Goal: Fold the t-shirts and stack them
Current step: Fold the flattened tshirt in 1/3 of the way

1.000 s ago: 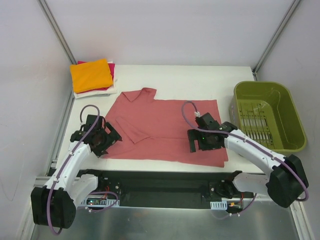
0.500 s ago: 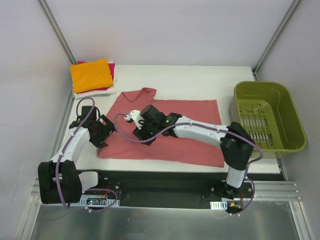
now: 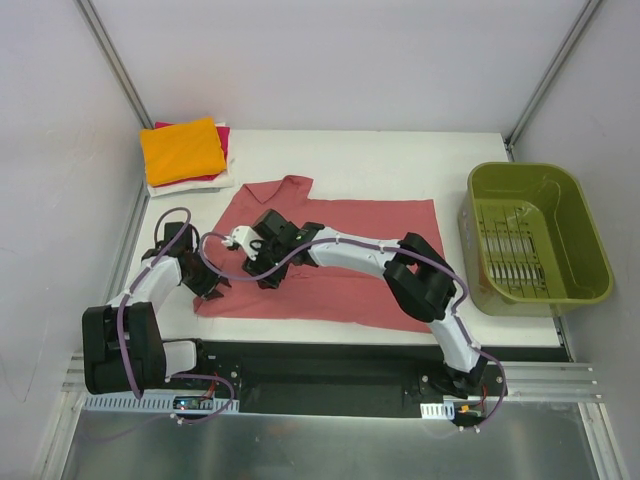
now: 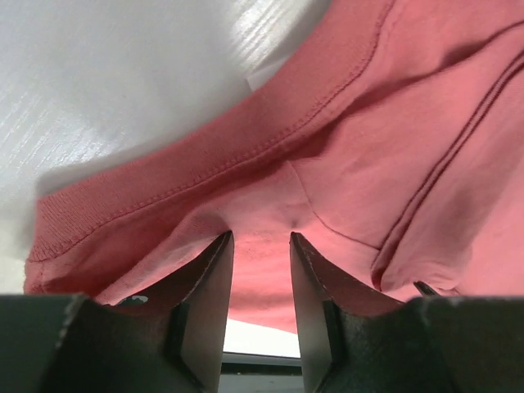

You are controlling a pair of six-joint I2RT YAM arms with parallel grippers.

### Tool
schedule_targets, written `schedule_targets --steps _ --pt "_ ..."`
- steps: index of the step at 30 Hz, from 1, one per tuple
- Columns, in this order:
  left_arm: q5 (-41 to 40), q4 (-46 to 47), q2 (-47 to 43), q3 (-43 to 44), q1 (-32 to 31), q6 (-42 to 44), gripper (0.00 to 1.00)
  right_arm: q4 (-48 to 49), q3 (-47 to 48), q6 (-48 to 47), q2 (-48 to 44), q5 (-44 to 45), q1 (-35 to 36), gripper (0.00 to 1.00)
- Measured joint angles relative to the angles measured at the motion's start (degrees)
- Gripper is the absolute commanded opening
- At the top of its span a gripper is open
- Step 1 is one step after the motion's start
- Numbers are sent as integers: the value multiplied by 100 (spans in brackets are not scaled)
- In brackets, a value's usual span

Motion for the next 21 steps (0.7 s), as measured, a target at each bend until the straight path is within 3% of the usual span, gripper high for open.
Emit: schedule_targets --steps 9,15,19,21 --pt "-74 15 9 -81 74 0 34 -105 212 -63 431 208 50 36" --pt "-153 13 9 -79 74 0 33 -83 203 -120 431 472 50 19" --pt "-164 11 9 -79 74 0 33 -26 177 -160 422 614 52 2" --pt "-170 11 9 -79 74 0 33 -13 177 -146 415 706 52 1"
